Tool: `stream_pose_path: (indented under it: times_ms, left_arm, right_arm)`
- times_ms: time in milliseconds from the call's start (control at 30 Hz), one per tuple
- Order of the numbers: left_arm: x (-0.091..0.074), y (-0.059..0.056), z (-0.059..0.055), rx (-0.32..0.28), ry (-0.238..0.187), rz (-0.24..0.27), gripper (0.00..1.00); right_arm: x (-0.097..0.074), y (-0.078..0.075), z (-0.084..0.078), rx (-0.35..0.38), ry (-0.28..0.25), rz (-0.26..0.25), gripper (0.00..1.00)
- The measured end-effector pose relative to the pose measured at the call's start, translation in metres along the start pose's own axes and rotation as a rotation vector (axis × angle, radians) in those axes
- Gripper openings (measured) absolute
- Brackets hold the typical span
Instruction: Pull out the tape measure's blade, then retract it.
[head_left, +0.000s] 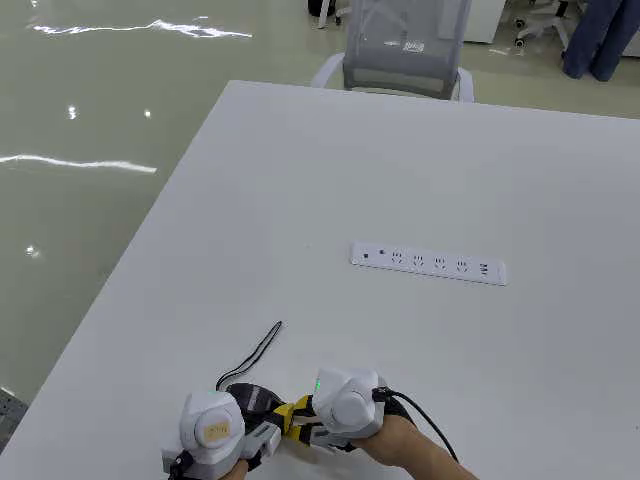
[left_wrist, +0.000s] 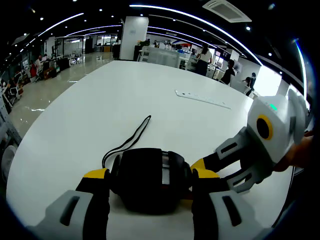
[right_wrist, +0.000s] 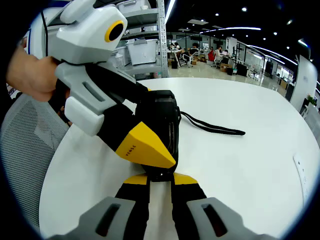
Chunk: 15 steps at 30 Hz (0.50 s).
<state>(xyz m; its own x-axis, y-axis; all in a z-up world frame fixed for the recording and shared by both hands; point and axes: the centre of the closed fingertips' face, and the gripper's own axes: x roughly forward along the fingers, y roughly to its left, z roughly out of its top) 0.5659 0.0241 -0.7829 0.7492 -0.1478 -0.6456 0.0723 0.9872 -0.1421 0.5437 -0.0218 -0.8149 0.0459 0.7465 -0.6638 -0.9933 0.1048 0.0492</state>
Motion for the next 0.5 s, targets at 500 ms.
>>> stream_pose_path:
  times_ms: [500]
  left_arm:
    - [-0.017, 0.013, 0.009, 0.067, -0.019, -0.031, 0.72]
  right_arm:
    - [-0.012, -0.004, -0.005, 0.019, 0.012, -0.040, 0.27]
